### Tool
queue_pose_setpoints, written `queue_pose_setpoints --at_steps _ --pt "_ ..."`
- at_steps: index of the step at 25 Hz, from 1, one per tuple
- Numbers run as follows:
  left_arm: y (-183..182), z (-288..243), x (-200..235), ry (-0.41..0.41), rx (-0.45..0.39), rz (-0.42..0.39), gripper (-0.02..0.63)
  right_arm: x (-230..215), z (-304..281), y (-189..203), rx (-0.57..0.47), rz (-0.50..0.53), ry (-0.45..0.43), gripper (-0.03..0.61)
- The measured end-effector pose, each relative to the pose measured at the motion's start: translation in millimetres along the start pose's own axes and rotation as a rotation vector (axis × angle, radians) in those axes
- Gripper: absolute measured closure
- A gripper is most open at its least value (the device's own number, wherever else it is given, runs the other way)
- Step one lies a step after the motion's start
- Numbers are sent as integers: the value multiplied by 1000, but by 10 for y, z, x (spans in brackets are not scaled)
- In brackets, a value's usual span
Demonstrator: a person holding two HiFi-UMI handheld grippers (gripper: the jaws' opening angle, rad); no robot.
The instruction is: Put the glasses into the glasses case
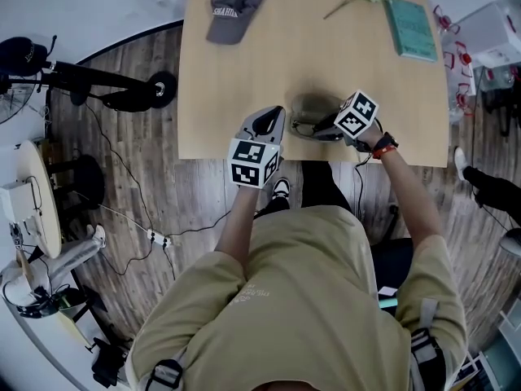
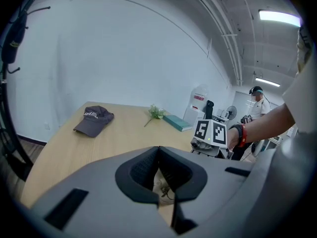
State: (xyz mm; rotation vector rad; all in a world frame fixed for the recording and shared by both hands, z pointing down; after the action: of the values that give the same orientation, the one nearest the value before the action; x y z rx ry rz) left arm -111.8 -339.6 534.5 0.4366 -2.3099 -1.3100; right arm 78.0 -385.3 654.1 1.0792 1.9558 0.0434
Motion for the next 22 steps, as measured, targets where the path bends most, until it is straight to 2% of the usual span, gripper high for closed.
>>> queue_pose_setpoints --at_steps 3,11,17,22 --pt "29 -22 18 6 7 2 591 -47 -75 37 44 9 17 468" --pt "144 -19 1 16 15 14 591 6 -228 32 192 163 192 447" --pt "166 27 -13 20 13 17 591 -14 -201 19 181 149 267 390" --pt "164 79 -38 16 6 18 591 23 -111 16 160 196 296 337"
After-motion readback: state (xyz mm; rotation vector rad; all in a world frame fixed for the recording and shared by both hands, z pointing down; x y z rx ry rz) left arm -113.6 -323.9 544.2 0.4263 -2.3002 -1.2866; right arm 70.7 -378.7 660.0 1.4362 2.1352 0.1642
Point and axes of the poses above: the fingertips, and each gripper's own axes: z backward along the fingers, x to its left, y out of its underside, the point moved 9 cm from there along z, backward along the fingers, and after that the axes turned 2 degrees about -x, right-handed, at the moved point
